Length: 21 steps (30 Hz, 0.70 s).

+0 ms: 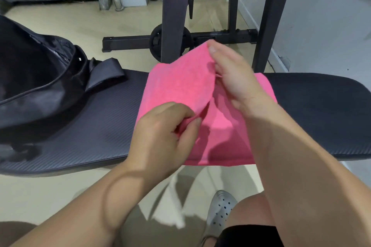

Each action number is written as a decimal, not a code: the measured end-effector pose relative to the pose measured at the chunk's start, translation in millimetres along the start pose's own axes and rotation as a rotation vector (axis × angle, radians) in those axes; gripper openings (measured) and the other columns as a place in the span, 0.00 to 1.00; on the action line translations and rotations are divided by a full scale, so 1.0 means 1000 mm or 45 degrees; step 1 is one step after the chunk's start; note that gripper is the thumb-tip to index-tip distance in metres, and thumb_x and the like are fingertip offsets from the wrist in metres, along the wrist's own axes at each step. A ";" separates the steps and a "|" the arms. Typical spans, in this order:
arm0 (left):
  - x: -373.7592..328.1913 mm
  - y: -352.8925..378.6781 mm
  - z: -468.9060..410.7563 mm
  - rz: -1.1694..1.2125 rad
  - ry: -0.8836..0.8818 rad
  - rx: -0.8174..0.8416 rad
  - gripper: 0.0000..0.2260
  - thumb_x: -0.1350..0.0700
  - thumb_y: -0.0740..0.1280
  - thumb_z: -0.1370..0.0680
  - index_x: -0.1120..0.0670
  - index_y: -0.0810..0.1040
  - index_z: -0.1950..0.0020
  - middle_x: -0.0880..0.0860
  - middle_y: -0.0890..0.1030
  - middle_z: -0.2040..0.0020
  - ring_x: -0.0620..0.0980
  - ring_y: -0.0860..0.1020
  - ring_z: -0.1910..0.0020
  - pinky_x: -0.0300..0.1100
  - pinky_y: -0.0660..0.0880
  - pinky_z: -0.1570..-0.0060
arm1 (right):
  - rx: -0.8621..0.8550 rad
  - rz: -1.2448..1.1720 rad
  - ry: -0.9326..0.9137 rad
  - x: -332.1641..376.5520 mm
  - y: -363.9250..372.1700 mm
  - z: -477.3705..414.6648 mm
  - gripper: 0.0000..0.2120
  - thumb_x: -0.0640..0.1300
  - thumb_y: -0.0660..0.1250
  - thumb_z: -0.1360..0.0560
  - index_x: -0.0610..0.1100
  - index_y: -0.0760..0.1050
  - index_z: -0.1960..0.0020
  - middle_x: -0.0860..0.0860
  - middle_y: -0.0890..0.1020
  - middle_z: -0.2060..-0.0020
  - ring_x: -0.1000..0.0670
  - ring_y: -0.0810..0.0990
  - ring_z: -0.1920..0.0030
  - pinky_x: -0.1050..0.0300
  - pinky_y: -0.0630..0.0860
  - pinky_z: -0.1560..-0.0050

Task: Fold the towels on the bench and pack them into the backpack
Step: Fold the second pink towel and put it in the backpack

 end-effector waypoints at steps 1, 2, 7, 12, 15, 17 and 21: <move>-0.009 0.006 -0.004 0.046 0.020 0.011 0.06 0.58 0.70 0.25 0.56 0.79 0.61 0.49 0.75 0.68 0.47 0.69 0.67 0.38 0.66 0.64 | -0.049 -0.034 0.002 0.004 -0.012 0.002 0.16 0.50 0.67 0.19 0.51 0.78 0.32 0.52 0.83 0.38 0.51 0.80 0.36 0.50 0.76 0.33; -0.017 0.015 -0.007 0.082 0.035 0.051 0.06 0.58 0.70 0.25 0.56 0.79 0.61 0.49 0.75 0.67 0.47 0.69 0.66 0.38 0.66 0.63 | -0.091 -0.053 0.019 0.005 -0.024 0.004 0.14 0.51 0.67 0.20 0.52 0.80 0.35 0.51 0.84 0.40 0.51 0.82 0.38 0.50 0.77 0.35; -0.032 0.088 0.003 0.091 0.054 0.384 0.06 0.54 0.67 0.24 0.53 0.75 0.60 0.45 0.69 0.66 0.51 0.68 0.66 0.47 0.71 0.66 | -0.131 0.319 0.154 -0.021 -0.075 0.015 0.09 0.50 0.67 0.20 0.48 0.83 0.45 0.56 0.85 0.56 0.57 0.83 0.57 0.65 0.77 0.58; -0.021 0.126 0.019 0.009 0.026 0.597 0.08 0.53 0.65 0.23 0.54 0.75 0.60 0.49 0.75 0.64 0.52 0.71 0.63 0.50 0.71 0.63 | -0.195 0.398 0.267 -0.040 -0.091 0.020 0.12 0.50 0.67 0.21 0.48 0.80 0.40 0.61 0.78 0.67 0.60 0.75 0.65 0.61 0.71 0.59; -0.026 0.119 0.014 0.051 0.035 0.548 0.06 0.54 0.66 0.24 0.54 0.77 0.59 0.49 0.75 0.65 0.52 0.73 0.64 0.51 0.72 0.64 | -0.163 0.434 0.185 -0.036 -0.087 0.018 0.17 0.50 0.66 0.22 0.46 0.79 0.36 0.60 0.77 0.56 0.62 0.73 0.59 0.63 0.70 0.54; -0.031 0.110 0.007 0.067 0.038 0.468 0.07 0.54 0.66 0.24 0.53 0.75 0.61 0.47 0.72 0.67 0.51 0.70 0.66 0.50 0.71 0.66 | -0.150 0.340 0.131 -0.029 -0.085 0.018 0.22 0.48 0.66 0.21 0.45 0.75 0.29 0.57 0.80 0.46 0.59 0.79 0.51 0.60 0.75 0.46; -0.050 0.093 -0.011 0.088 0.023 0.226 0.09 0.55 0.68 0.23 0.54 0.74 0.63 0.47 0.70 0.69 0.49 0.67 0.68 0.47 0.66 0.66 | -0.256 0.139 0.020 -0.006 -0.090 0.019 0.20 0.45 0.66 0.20 0.46 0.75 0.28 0.54 0.79 0.34 0.57 0.78 0.35 0.54 0.73 0.30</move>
Point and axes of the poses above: each hand's wrist, its own z-axis away from the middle knuckle, its own y-axis out of the palm, x = y × z, the point moved 2 cm from there along -z, towards the middle knuckle
